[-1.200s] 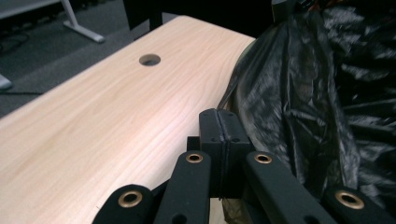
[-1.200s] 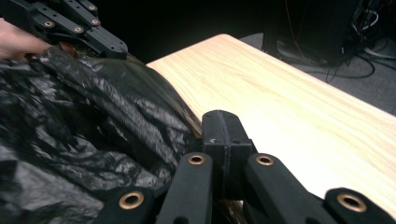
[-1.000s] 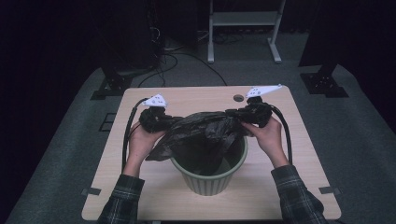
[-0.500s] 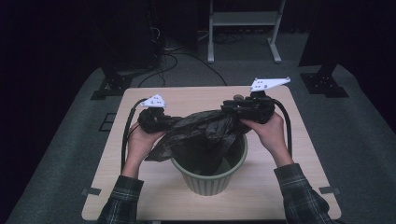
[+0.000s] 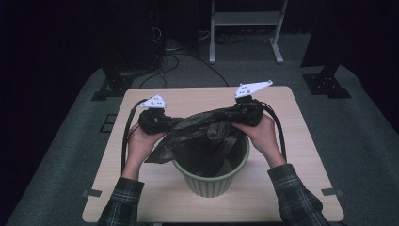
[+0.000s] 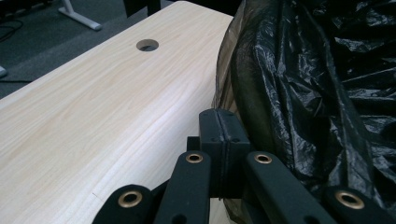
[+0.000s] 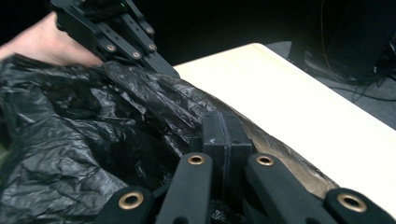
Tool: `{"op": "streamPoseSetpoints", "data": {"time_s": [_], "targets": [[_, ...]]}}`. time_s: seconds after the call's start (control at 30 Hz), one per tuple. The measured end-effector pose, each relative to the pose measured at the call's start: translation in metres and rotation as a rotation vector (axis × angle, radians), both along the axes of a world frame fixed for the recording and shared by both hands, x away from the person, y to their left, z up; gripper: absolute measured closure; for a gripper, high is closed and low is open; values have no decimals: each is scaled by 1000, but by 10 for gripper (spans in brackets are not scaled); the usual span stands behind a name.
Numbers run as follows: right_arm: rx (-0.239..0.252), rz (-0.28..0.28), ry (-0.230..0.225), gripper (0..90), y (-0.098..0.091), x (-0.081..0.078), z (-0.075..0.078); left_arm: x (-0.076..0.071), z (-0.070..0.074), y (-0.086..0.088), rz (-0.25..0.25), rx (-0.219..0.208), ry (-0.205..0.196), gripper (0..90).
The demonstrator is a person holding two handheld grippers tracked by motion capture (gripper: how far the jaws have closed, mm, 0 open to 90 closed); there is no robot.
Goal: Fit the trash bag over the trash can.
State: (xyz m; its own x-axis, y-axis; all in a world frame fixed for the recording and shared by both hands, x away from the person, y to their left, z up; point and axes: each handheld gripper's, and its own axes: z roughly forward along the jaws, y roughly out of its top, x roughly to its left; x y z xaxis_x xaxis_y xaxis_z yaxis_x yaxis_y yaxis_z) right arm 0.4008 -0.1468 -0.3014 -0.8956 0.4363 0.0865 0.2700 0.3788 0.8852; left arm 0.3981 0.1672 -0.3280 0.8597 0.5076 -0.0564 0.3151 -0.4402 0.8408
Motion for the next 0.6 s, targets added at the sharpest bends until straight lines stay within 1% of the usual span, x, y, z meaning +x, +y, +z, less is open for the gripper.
{"op": "streamPoseSetpoints", "data": {"time_s": [0.07,0.1,0.13,0.17,0.2,0.23,0.27,0.3,0.33,0.37,0.4,0.43,0.47,0.5,0.53,0.57,0.6], "targets": [[18,5,-4,900,-3,-3,2,0,0,0,2,0,2,897],[44,19,-6,900,-7,-7,4,1,-1,1,3,6,4,897],[56,25,-11,900,-9,-10,6,1,-1,1,3,6,4,897],[56,25,-11,900,-9,-10,6,1,-2,2,4,5,4,897],[61,31,-11,900,-12,-13,8,1,-2,2,6,6,6,897],[68,41,-26,900,-17,-22,12,1,-4,4,6,13,8,897],[68,41,-26,900,-17,-22,12,1,-4,4,6,13,8,897],[78,48,-34,900,-20,-26,14,1,-5,5,10,14,11,897],[103,67,-43,900,-26,-37,18,0,-6,8,19,10,14,897],[105,73,-54,900,-29,-42,20,0,-6,8,19,10,14,897],[105,73,-54,900,-29,-42,20,-1,-7,10,23,9,15,897],[107,78,-61,900,-32,-48,21,-1,-7,13,28,6,17,897],[110,94,-71,900,-37,-59,23,-2,-8,17,38,7,21,897],[110,95,-74,900,-40,-64,23,-3,-9,19,43,8,27,897],[110,95,-74,900,-40,-64,23,-3,-9,19,43,8,27,897],[119,99,-79,900,-47,-73,22,-4,-10,22,47,6,28,897],[119,99,-79,900,-47,-73,22,-5,-10,25,50,5,29,897]]}}
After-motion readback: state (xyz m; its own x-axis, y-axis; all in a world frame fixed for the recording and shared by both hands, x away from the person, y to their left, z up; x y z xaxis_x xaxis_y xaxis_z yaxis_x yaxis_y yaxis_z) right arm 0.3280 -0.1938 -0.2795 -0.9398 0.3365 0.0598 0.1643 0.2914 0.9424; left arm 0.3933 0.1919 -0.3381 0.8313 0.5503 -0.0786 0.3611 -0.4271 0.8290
